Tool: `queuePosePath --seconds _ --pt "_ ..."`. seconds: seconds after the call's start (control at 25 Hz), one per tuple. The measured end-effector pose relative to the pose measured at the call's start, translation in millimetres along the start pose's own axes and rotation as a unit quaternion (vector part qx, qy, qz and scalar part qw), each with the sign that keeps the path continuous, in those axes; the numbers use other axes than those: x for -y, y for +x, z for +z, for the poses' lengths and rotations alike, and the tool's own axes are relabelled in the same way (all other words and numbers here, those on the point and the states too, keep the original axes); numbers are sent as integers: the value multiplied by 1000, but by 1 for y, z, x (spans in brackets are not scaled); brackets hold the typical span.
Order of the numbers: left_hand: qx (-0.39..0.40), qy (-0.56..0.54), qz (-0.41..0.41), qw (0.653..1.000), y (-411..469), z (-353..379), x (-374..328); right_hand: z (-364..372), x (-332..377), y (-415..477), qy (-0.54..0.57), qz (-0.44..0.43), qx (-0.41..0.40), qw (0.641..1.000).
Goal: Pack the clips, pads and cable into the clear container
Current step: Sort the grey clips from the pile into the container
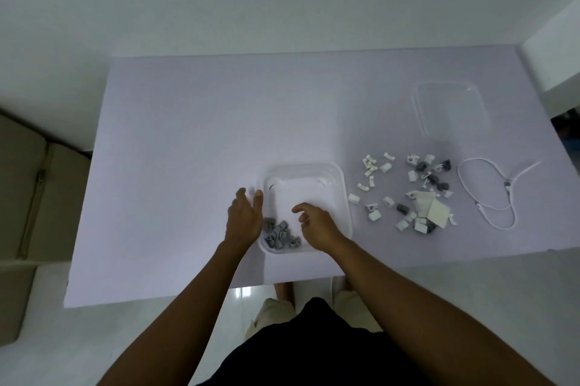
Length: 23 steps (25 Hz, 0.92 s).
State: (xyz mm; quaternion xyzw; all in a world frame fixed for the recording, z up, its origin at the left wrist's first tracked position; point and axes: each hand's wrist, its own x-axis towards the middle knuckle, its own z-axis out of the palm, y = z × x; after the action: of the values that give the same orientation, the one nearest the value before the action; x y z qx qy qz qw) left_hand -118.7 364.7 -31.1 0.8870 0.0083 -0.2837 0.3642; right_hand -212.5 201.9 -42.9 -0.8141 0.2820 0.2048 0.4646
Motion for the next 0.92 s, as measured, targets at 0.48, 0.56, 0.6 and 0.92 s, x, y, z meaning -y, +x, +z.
queuePosePath --seconds 0.48,0.56,0.6,0.92 --pt "17 106 378 919 -11 118 -132 -136 -114 -51 93 57 -351 930" --pt "74 141 392 906 -12 155 -145 -149 -149 -53 70 102 -356 926" --pt "97 165 392 900 -13 176 -152 -156 -168 -55 52 118 -354 926" --pt "136 313 390 855 -25 283 -168 -178 -246 -47 -42 49 -266 962"
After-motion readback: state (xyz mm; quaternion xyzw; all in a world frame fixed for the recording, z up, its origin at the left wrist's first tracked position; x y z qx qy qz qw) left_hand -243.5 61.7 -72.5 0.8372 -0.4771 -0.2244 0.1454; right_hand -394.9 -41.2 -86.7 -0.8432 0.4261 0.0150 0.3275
